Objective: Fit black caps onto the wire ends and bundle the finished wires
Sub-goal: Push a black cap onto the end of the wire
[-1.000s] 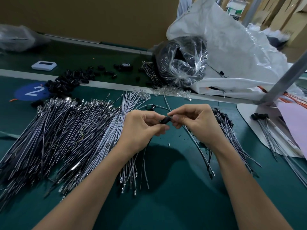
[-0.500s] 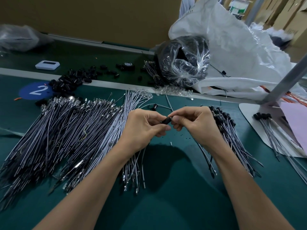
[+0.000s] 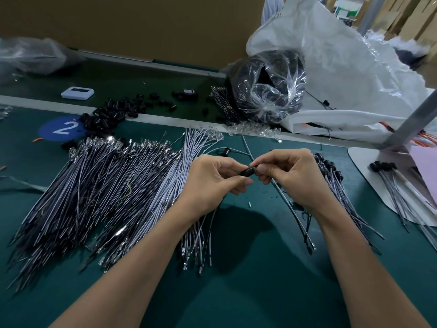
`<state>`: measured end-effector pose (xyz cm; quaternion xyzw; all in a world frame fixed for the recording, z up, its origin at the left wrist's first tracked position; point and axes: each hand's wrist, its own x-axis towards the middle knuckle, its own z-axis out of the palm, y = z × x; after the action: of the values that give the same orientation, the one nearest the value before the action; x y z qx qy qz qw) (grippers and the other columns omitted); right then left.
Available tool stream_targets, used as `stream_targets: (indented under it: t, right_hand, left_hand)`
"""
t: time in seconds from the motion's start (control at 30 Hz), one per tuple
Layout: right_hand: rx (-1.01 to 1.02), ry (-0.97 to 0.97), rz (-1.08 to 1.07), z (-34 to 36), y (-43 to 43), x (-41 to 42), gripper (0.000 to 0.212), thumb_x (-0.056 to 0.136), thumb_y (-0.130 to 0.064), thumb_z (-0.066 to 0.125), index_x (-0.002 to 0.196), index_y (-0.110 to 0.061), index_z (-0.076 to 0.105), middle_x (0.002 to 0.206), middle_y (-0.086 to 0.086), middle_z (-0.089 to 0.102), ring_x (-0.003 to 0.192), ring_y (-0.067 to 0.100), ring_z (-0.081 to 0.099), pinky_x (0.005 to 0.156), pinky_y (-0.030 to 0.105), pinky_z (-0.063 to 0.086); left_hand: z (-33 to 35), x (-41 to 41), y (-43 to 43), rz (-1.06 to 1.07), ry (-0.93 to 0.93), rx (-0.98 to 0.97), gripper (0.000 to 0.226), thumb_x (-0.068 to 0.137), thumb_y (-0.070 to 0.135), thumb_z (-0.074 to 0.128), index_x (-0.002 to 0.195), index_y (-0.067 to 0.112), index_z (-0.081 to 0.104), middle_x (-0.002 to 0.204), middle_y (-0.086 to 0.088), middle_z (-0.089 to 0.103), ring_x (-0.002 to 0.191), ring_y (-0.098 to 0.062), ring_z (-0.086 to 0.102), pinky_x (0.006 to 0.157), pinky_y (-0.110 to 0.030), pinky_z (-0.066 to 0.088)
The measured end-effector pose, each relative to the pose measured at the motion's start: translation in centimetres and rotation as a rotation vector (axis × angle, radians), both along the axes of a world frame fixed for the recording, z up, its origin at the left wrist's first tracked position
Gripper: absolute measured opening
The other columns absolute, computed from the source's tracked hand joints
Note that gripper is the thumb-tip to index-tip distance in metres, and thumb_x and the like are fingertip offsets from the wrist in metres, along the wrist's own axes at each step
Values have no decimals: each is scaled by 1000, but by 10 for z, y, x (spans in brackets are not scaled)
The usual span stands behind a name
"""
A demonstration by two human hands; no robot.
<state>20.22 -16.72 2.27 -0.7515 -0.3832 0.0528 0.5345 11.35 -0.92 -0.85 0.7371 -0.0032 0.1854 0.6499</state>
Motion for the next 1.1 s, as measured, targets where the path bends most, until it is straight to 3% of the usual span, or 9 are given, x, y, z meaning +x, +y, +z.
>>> stream_targets:
  t: [0.23,0.4,0.57,0.63,0.73,0.83,0.93,1.03,1.1]
  right_hand:
    - [36,74,42,-4,4,-4,32,81,16,65,86,-14,74,59,1,67,52,7,59,58,16,49]
    - [136,138,66,-5,6,-6,34,78,18,65,83,-14,74,65,9,68,53,10,59,58,18,51]
    - [203,162,139,-1,5,-8,19,82,3,66,86,-14,75,73,2,70,67,14,61,68,23,52]
    - [246,195,187,4,1,-7,20,85,-3,63,85,-19,75,84,2,70,77,16,63,76,26,52]
    - [385,418,279,18,-20,-1,20,94,-12,51,88,-14,70,99,8,71,88,20,68,84,31,56]
    - [505,537,249,38,-61,6,26,91,-19,47,87,-18,73,82,1,71,75,11,68,70,25,57]
    - [333,411,-22,61,-102,19,28,91,-23,49,83,-18,76,73,-2,67,66,7,63,59,18,53]
    - [-47,203,-291,72,-124,36,21,88,-27,58,85,-16,76,74,2,69,67,9,64,56,15,52]
    - [-317,56,-437,67,-122,45,19,91,-25,60,98,-15,74,85,6,72,70,16,64,58,20,53]
  left_hand:
    - [-1,-1,0,-11,25,28,12,75,-5,77,84,1,74,70,-19,72,59,-21,71,55,-23,55]
    - [1,-1,2,-12,-14,-18,25,75,-8,76,77,16,72,67,-9,73,59,-21,71,58,-28,59]
    - [7,-2,-5,-34,-70,-129,23,73,-6,77,87,12,73,74,-7,75,64,-20,72,61,-26,59]
    - [12,-4,-8,-46,-69,-195,30,71,2,81,97,14,72,79,-7,76,70,-19,73,63,-22,57]
    - [19,-9,-2,7,-87,-240,42,72,35,79,108,16,68,87,-7,77,81,-22,74,72,-26,58]
    - [22,-10,11,307,-133,-372,30,85,36,66,102,12,68,80,-3,76,73,-19,73,65,-23,56]
    - [22,-8,21,570,-140,-455,14,96,25,58,91,15,67,69,2,73,63,-14,70,58,-21,54]
    - [19,-6,24,628,-88,-419,13,96,20,59,87,16,67,66,4,71,58,-12,66,54,-19,53]
    - [16,-4,23,620,-20,-347,8,94,16,62,91,13,69,68,2,72,56,-10,64,52,-18,51]
